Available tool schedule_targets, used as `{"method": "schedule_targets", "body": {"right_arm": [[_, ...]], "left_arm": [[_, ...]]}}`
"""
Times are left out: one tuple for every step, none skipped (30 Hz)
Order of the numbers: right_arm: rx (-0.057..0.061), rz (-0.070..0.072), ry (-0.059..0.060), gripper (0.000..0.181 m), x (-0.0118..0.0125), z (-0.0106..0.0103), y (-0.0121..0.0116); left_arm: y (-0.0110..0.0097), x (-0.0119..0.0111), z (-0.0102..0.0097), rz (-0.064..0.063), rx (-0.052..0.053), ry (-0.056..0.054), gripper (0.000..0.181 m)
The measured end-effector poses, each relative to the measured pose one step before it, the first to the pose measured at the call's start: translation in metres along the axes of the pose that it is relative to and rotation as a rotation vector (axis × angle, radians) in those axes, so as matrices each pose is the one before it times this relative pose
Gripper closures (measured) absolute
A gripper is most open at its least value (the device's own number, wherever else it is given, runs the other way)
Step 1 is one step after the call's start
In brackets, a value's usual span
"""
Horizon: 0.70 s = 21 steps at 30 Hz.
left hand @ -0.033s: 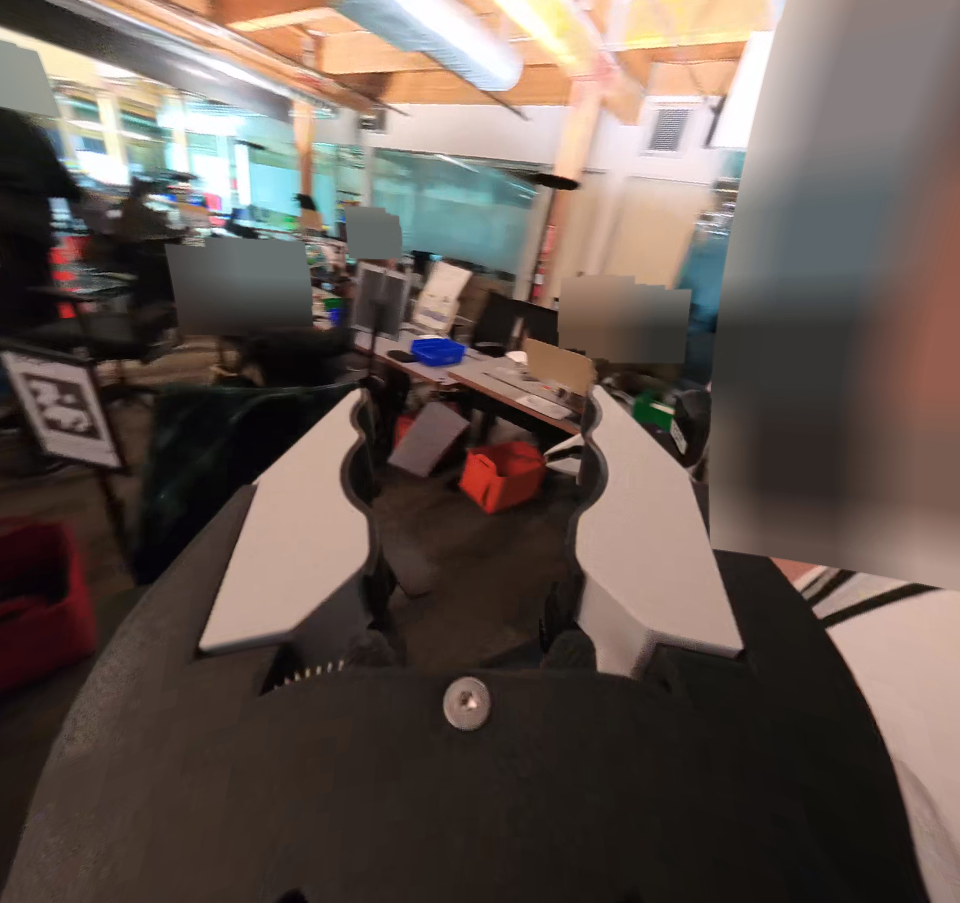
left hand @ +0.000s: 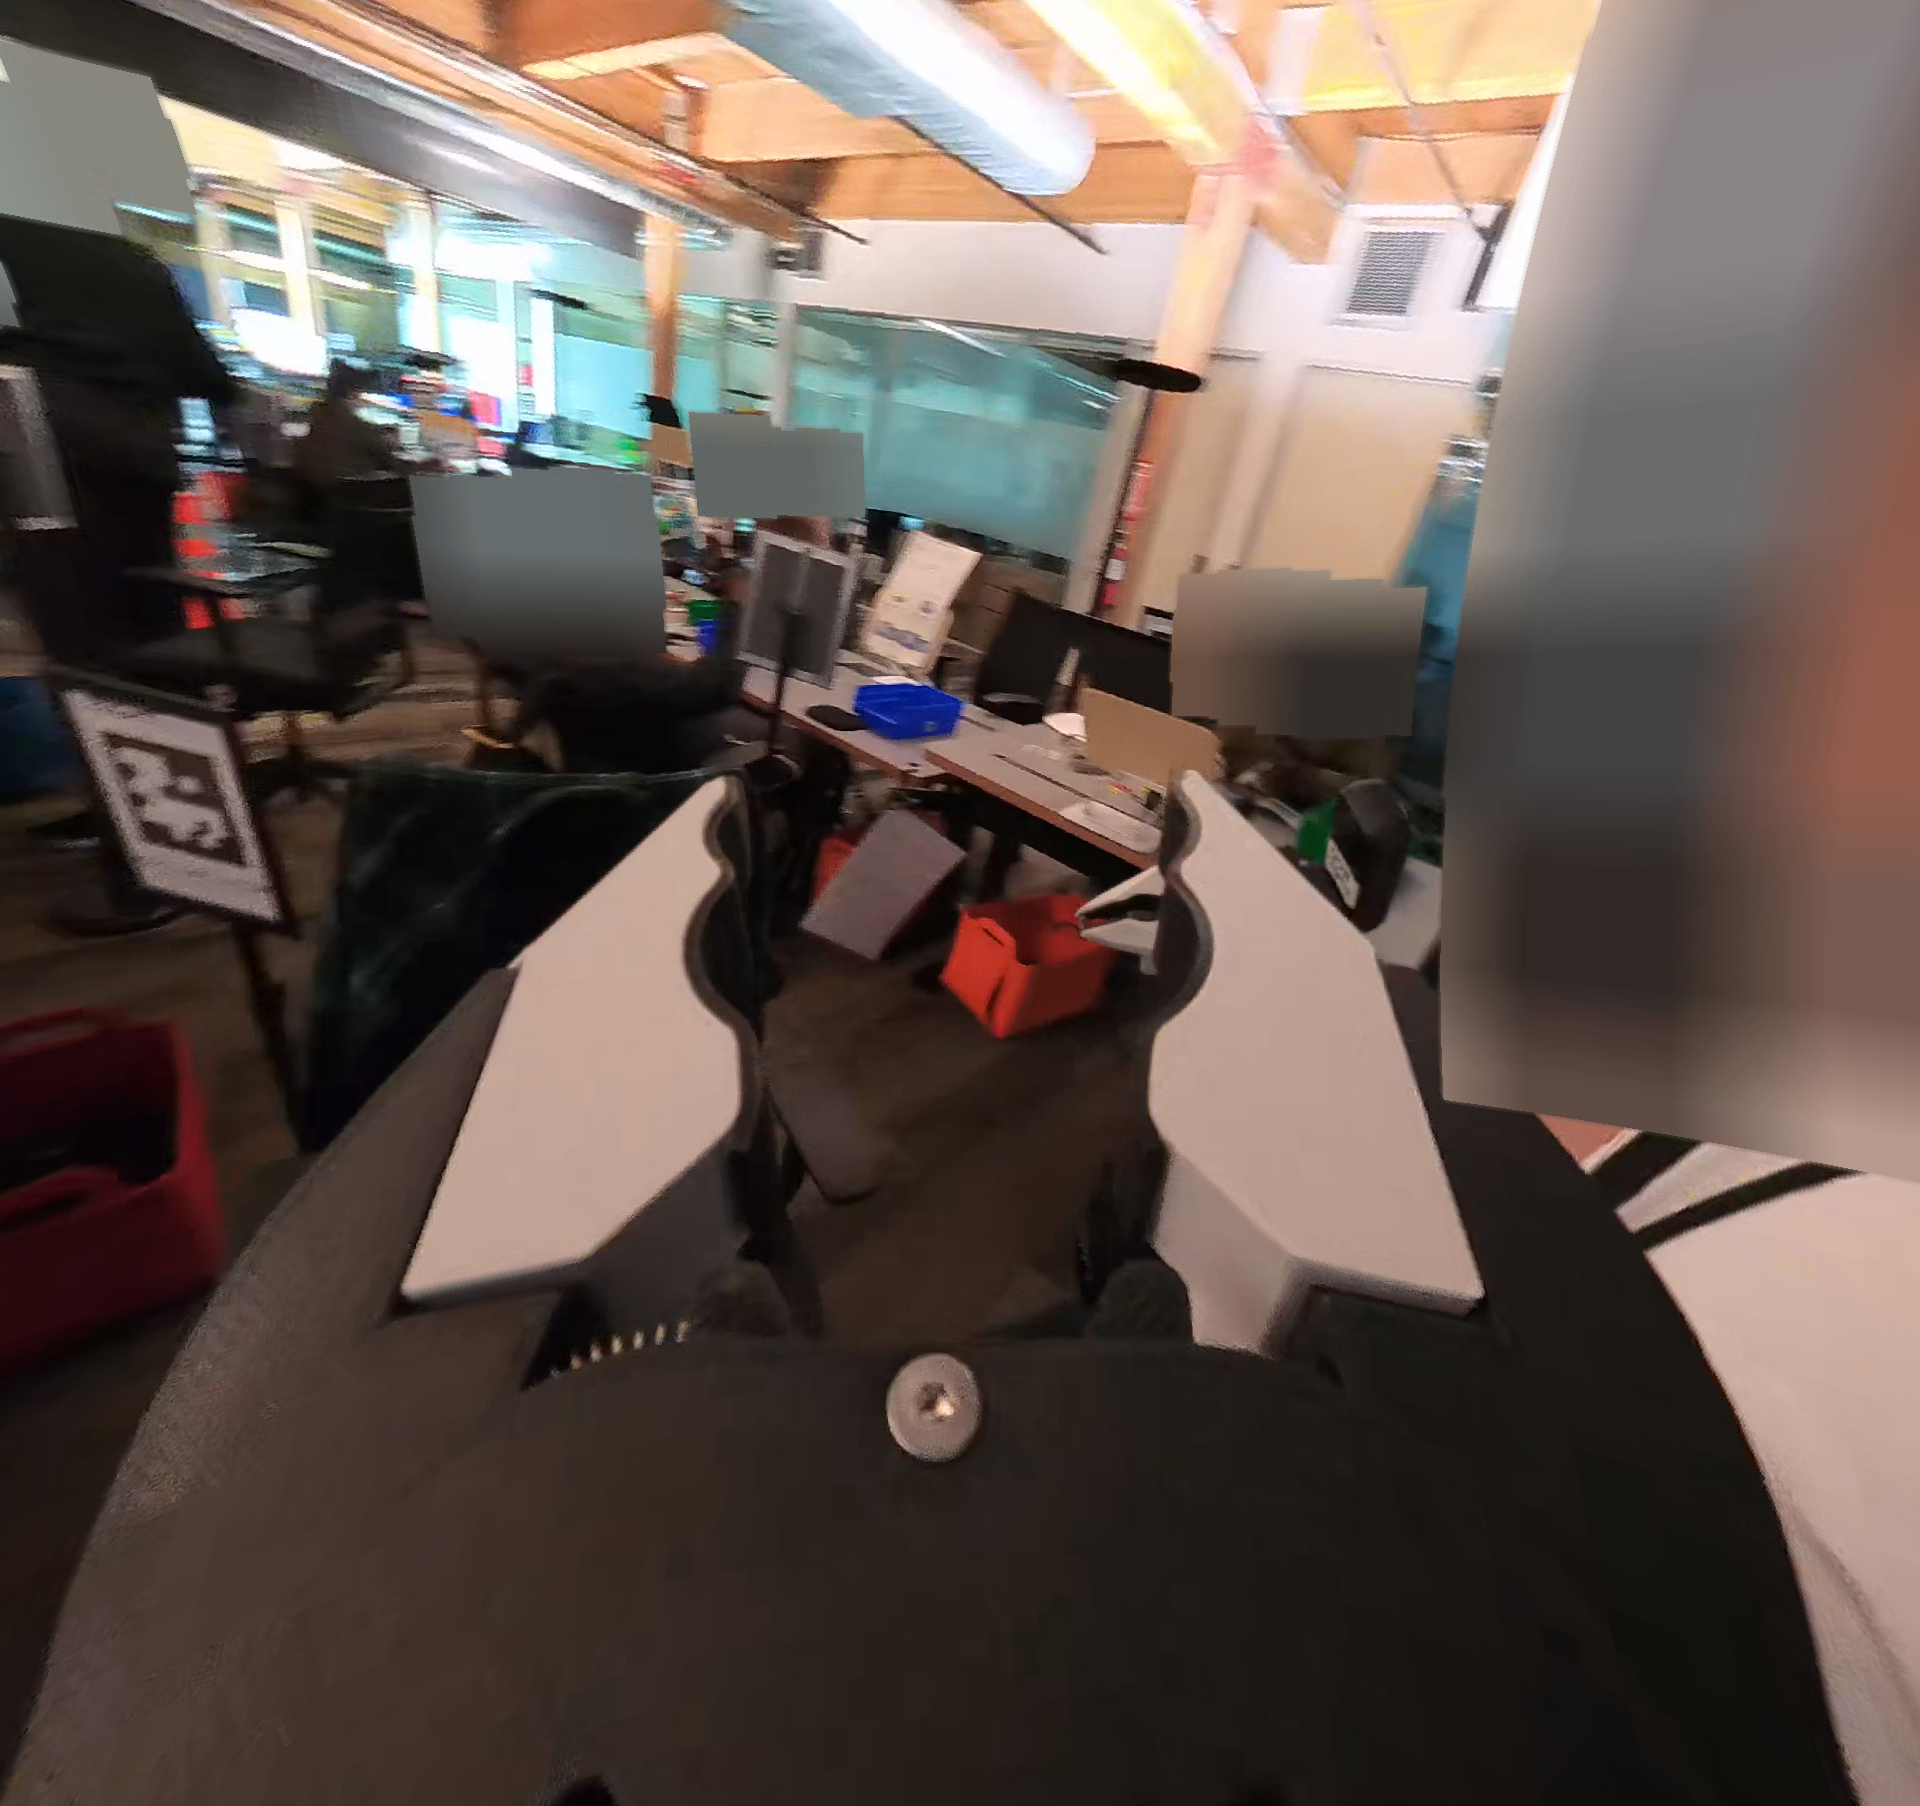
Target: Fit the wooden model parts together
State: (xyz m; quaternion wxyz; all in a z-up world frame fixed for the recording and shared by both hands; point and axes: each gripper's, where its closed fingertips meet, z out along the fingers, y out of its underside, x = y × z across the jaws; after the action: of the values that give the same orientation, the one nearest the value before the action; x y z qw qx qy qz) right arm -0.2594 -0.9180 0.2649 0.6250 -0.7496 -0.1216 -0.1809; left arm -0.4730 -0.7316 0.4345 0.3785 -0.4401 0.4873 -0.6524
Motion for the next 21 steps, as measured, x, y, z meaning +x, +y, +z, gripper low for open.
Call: {"method": "schedule_targets", "body": {"right_arm": [[0.0263,-0.0085,-0.0390,0.175,0.01365,0.01085,0.00297],[0.0154,0.0020,-0.0325,0.175,0.01171,0.01229,0.00267],[0.0140,0.0123,-0.0426,0.175,0.01069,0.01370,0.00284],[0.0230,0.0094,-0.0464,0.175,0.00747,0.01515,0.00026],[0.0223,0.0065,-0.0362,0.175,0.00990,0.01694,0.00085],[0.0181,0.0154,-0.0286,0.175,0.01098,0.01849,0.00086],[0.0209,0.0284,-0.0317,0.175,0.00732,0.01896,-0.00044],[0.0238,0.0302,-0.0442,0.175,0.00727,0.02188,-0.00137],[0.0154,0.0206,-0.0581,0.175,0.00534,0.02178,-0.00028],[0.0045,0.0055,-0.0539,0.175,0.00385,0.02074,-0.00049],[-0.0087,-0.0026,-0.0341,0.176,0.01130,0.01965,0.00142],[-0.0220,-0.0144,-0.0279,0.175,0.01131,0.01796,0.00024],[-0.0213,-0.0299,-0.0290,0.175,0.01371,0.01477,0.00026],[-0.0113,-0.0428,-0.0164,0.175,0.01689,0.01407,-0.00179],[-0.0110,-0.0406,-0.0066,0.175,0.01847,0.01252,-0.00005],[-0.0213,-0.0191,-0.0138,0.175,0.01721,0.01275,0.00421],[-0.0186,0.0028,-0.0270,0.174,0.01240,0.01258,0.00681],[-0.0029,0.0131,-0.0287,0.174,0.01333,0.01409,0.00613],[0.0073,0.0143,-0.0241,0.175,0.01233,0.01472,0.00664],[0.0047,0.0178,-0.0254,0.175,0.01080,0.01592,0.00838],[-0.0001,0.0194,-0.0325,0.175,0.00637,0.01761,0.00982]], "left_arm": [[-0.00086,0.00197,0.00359,-0.0012,-0.0003,-0.0529,0.103],[0.00011,0.00112,0.00246,0.0003,-0.0076,-0.0546,0.103],[-0.00031,0.00114,0.00095,0.0003,-0.0020,-0.0534,0.101],[-0.00109,0.00076,-0.00107,0.0036,0.0051,-0.0551,0.101],[-0.00098,-0.00063,-0.00300,0.0125,0.0057,-0.0598,0.100],[-0.00073,-0.00319,-0.00482,0.0245,0.0048,-0.0676,0.100],[-0.00063,-0.00650,-0.00568,0.0293,0.0079,-0.0764,0.100],[-0.00026,-0.00848,-0.00574,0.0242,0.0137,-0.0751,0.101],[0.00047,-0.00847,-0.00480,0.0123,0.0166,-0.0622,0.102],[0.00141,-0.00878,-0.00342,0.0005,0.0130,-0.0519,0.103],[0.00183,-0.00985,-0.00207,-0.0061,0.0067,-0.0490,0.102],[0.00143,-0.01061,-0.00087,-0.0061,0.0005,-0.0487,0.102],[0.00004,-0.01080,-0.00017,0.0013,-0.0016,-0.0482,0.102],[-0.00223,-0.01109,0.00023,0.0128,0.0009,-0.0507,0.101],[-0.00498,-0.01290,0.00095,0.0205,0.0074,-0.0590,0.102],[-0.00616,-0.01386,0.00230,0.0158,0.0096,-0.0632,0.103],[-0.00572,-0.01108,0.00456,0.0066,0.0056,-0.0451,0.104],[-0.00466,-0.00712,0.00730,0.0001,0.0027,-0.0245,0.106],[-0.00289,-0.00500,0.01005,-0.0039,0.0004,-0.0169,0.106],[0.00058,-0.00327,0.01251,-0.0057,-0.0106,-0.0108,0.106],[0.00382,-0.00190,0.01392,-0.0076,-0.0196,-0.0064,0.106]]}}
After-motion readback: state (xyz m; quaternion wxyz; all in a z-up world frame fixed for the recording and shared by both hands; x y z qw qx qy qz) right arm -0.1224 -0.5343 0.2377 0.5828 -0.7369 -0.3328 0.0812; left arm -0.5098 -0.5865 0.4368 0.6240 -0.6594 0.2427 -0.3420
